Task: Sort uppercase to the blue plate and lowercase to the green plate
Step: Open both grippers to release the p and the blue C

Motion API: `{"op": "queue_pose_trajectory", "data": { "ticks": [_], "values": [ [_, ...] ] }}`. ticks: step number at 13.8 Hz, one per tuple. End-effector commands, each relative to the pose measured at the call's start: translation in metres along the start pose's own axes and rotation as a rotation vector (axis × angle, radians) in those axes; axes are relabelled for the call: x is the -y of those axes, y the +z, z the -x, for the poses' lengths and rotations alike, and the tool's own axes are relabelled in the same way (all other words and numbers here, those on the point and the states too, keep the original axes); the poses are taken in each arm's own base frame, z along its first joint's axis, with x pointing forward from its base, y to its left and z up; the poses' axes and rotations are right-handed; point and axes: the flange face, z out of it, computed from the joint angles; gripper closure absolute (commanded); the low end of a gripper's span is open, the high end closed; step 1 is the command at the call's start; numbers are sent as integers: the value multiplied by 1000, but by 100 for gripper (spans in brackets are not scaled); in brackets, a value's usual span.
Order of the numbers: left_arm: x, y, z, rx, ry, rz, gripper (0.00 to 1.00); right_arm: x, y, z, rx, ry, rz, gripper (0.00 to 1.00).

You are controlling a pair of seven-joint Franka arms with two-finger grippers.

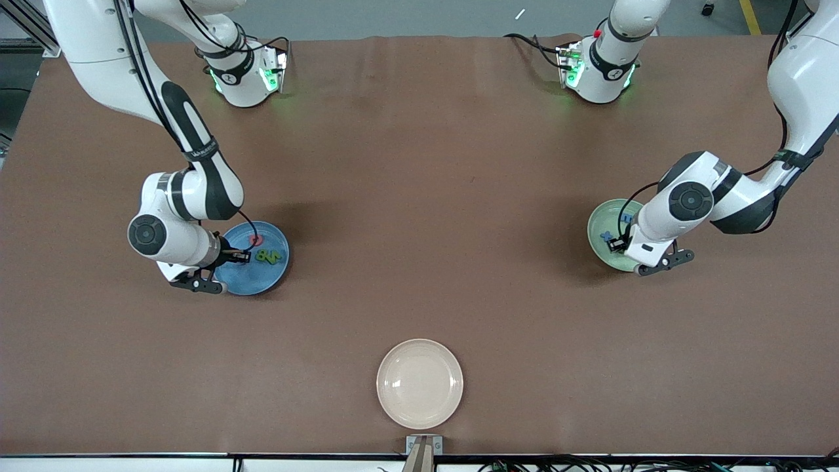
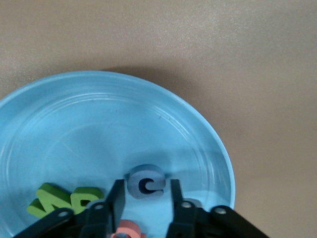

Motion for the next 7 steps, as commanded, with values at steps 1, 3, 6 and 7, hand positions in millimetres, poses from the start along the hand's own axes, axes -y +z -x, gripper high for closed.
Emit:
{"op": "queue_pose_trajectory", "data": {
  "ticks": [1, 3, 6, 7],
  "values": [
    [-5, -14, 0, -38, 27, -3, 0, 0, -50, -1, 40, 13, 3, 0],
    [-7, -23, -8, -50, 15, 13, 0, -2, -101, -12, 92, 19, 4, 0],
    [-13, -34, -11, -67, 5, 26, 0, -22, -180, -10, 102, 24, -3, 0],
    [-12, -35, -12, -69, 2, 27, 0, -31, -208, -5, 98, 31, -8, 0]
  ]
}}
